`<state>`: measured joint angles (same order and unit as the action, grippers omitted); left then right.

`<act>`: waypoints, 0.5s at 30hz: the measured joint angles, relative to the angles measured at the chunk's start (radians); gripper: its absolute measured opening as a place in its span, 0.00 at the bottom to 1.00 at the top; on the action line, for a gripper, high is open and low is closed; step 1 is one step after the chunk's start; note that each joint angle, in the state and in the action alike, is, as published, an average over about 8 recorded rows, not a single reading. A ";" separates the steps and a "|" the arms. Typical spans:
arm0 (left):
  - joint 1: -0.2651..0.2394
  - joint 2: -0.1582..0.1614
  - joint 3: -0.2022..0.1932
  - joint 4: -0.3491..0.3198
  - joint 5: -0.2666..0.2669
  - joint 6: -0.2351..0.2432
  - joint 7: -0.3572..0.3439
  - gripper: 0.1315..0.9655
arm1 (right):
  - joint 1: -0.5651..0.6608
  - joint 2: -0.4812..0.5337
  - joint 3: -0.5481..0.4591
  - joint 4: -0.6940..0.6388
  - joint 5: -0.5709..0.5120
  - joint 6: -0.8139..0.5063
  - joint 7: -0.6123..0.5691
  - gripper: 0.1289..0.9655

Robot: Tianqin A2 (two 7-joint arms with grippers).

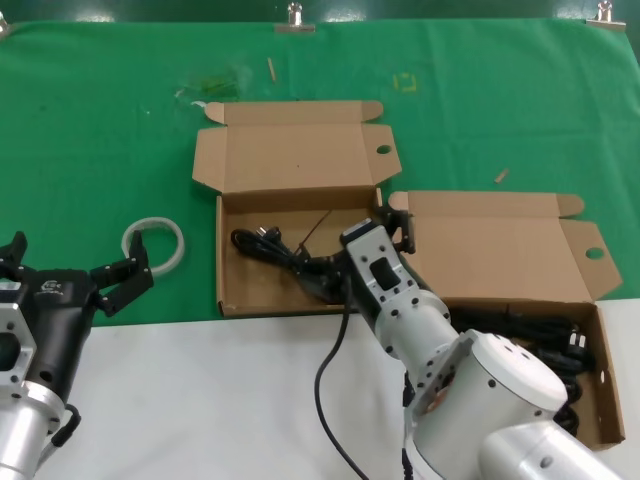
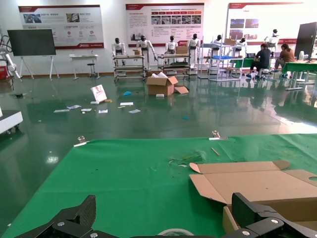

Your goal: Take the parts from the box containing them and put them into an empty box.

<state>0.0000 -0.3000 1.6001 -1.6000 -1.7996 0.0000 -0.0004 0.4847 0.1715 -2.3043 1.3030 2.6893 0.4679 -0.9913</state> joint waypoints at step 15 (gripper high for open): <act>0.000 0.000 0.000 0.000 0.000 0.000 0.000 1.00 | -0.100 0.000 0.146 0.062 -0.184 -0.097 0.205 0.90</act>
<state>0.0000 -0.3000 1.6001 -1.6000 -1.7996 0.0000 -0.0004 0.3842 0.1715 -2.1583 1.3646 2.5050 0.3709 -0.7859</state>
